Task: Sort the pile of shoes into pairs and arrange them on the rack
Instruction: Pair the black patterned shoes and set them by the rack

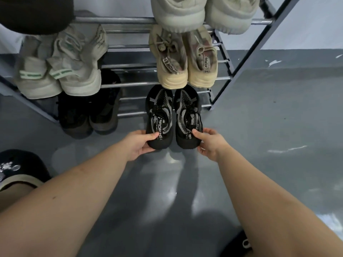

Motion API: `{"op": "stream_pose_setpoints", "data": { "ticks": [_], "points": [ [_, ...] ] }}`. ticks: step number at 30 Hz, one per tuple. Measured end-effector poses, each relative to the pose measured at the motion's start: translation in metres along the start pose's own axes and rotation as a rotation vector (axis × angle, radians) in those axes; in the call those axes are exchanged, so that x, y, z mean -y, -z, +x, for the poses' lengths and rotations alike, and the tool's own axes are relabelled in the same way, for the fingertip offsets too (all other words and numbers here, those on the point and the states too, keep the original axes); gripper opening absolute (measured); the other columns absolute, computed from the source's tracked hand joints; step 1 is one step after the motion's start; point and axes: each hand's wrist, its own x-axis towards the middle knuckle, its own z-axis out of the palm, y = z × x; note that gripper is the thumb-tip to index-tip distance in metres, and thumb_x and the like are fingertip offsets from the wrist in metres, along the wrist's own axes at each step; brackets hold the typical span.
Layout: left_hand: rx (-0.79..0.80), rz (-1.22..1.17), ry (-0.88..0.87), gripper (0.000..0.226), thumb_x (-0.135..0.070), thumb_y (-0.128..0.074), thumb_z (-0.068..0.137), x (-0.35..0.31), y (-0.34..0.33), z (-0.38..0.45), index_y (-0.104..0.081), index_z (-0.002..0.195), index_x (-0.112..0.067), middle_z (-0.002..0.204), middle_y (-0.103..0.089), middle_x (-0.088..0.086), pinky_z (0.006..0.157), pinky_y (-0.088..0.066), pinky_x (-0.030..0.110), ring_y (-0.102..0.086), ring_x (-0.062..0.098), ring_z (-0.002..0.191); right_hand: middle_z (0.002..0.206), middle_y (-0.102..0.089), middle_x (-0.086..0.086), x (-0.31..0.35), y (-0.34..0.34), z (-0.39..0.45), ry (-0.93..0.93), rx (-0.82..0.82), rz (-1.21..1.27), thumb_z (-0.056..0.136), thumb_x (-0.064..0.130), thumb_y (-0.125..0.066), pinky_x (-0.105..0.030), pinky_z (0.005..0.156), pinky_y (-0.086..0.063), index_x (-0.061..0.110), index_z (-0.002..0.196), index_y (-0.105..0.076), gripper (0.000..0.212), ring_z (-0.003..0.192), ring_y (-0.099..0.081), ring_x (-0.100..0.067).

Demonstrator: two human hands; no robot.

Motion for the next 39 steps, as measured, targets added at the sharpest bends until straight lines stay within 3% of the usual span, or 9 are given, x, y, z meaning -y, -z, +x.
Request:
{"op": "stream_pose_setpoints", "data": {
  "ticks": [8, 12, 15, 18, 24, 26, 29, 33, 39],
  "points": [
    [-0.011, -0.031, 0.006, 0.007, -0.009, -0.062, 0.088, -0.021, -0.017, 0.041, -0.057, 0.092, -0.013, 0.096, -0.065, 0.004, 0.066, -0.058, 0.027, -0.063, 0.014, 0.081, 0.085, -0.063, -0.001, 0.022, -0.011, 0.038, 0.033, -0.009, 0.073, 0.087, 0.012, -0.067, -0.020, 0.049, -0.045, 0.015, 0.128, -0.044, 0.046, 0.067, -0.059, -0.010],
    [-0.032, -0.054, 0.001, 0.018, -0.016, -0.064, 0.086, -0.029, -0.026, 0.062, -0.056, 0.103, -0.014, 0.109, -0.064, 0.005, 0.064, -0.058, 0.024, -0.064, 0.014, 0.084, 0.099, -0.065, -0.006, 0.037, -0.011, 0.054, 0.088, -0.038, 0.078, 0.086, 0.014, -0.069, -0.013, 0.043, -0.045, 0.012, 0.136, -0.044, 0.056, 0.070, -0.063, -0.011],
    [-0.072, -0.042, -0.003, 0.027, -0.025, -0.065, 0.087, -0.031, -0.030, 0.072, -0.057, 0.111, -0.015, 0.115, -0.064, 0.003, 0.072, -0.058, 0.025, -0.064, 0.014, 0.088, 0.110, -0.065, -0.004, 0.041, -0.012, 0.070, 0.142, -0.076, -0.049, 0.085, 0.024, -0.070, -0.021, 0.068, -0.054, 0.015, 0.137, -0.046, 0.058, 0.087, -0.066, -0.015],
    [-0.156, 0.081, -0.085, 0.061, -0.033, -0.073, 0.078, -0.023, -0.030, 0.079, -0.047, 0.130, -0.015, 0.128, -0.059, 0.001, 0.072, -0.059, 0.028, -0.064, 0.019, 0.102, 0.125, -0.061, 0.001, 0.036, -0.014, 0.077, 0.171, -0.096, -0.223, 0.085, 0.042, -0.066, -0.037, 0.099, -0.049, 0.019, 0.141, -0.044, 0.065, 0.110, -0.060, -0.018],
    [-0.198, 0.681, -0.382, 0.106, -0.056, -0.078, 0.049, 0.010, -0.023, 0.083, -0.029, 0.140, -0.032, 0.135, -0.051, -0.007, 0.106, -0.041, 0.040, -0.050, 0.016, 0.124, 0.142, -0.046, 0.000, 0.009, -0.026, 0.075, 0.235, -0.097, -0.562, 0.047, 0.058, -0.081, -0.038, 0.107, -0.041, 0.023, 0.149, -0.022, 0.122, 0.127, -0.049, -0.020],
    [-0.308, 0.867, -0.372, 0.100, -0.058, -0.074, 0.059, 0.008, -0.020, 0.085, -0.028, 0.144, -0.031, 0.140, -0.045, 0.003, 0.108, -0.036, 0.042, -0.042, 0.025, 0.130, 0.143, -0.046, -0.001, 0.006, -0.022, 0.078, 0.244, -0.134, -0.610, 0.061, 0.040, -0.084, -0.035, 0.107, -0.039, 0.019, 0.150, -0.015, 0.115, 0.129, -0.048, -0.021],
    [-0.492, 1.163, -0.426, 0.088, -0.062, -0.067, 0.069, 0.001, -0.024, 0.081, -0.034, 0.143, -0.028, 0.139, -0.039, 0.006, 0.109, -0.028, 0.042, -0.033, 0.029, 0.131, 0.131, -0.057, -0.003, 0.005, -0.021, 0.079, 0.285, -0.244, -0.713, 0.067, 0.033, -0.083, -0.040, 0.100, -0.045, 0.014, 0.137, -0.030, 0.090, 0.119, -0.055, -0.027],
    [-0.523, 1.216, -0.353, 0.087, -0.071, -0.057, 0.071, -0.012, -0.031, 0.086, -0.036, 0.142, -0.026, 0.151, -0.024, 0.007, 0.114, -0.018, 0.045, -0.017, 0.031, 0.140, 0.128, -0.059, -0.004, 0.007, -0.030, 0.084, 0.376, -0.313, -0.662, 0.071, 0.029, -0.081, -0.042, 0.099, -0.046, 0.016, 0.138, -0.038, 0.080, 0.118, -0.055, -0.028],
    [-0.512, 1.215, -0.247, 0.088, -0.070, -0.053, 0.075, -0.034, -0.047, 0.097, -0.029, 0.146, -0.024, 0.158, -0.008, 0.011, 0.117, -0.006, 0.046, -0.003, 0.033, 0.145, 0.138, -0.050, -0.005, 0.029, -0.036, 0.099, 0.372, -0.345, -0.625, 0.081, 0.030, -0.072, -0.041, 0.111, -0.034, 0.026, 0.149, -0.024, 0.084, 0.133, -0.038, -0.027]
  ]
}}
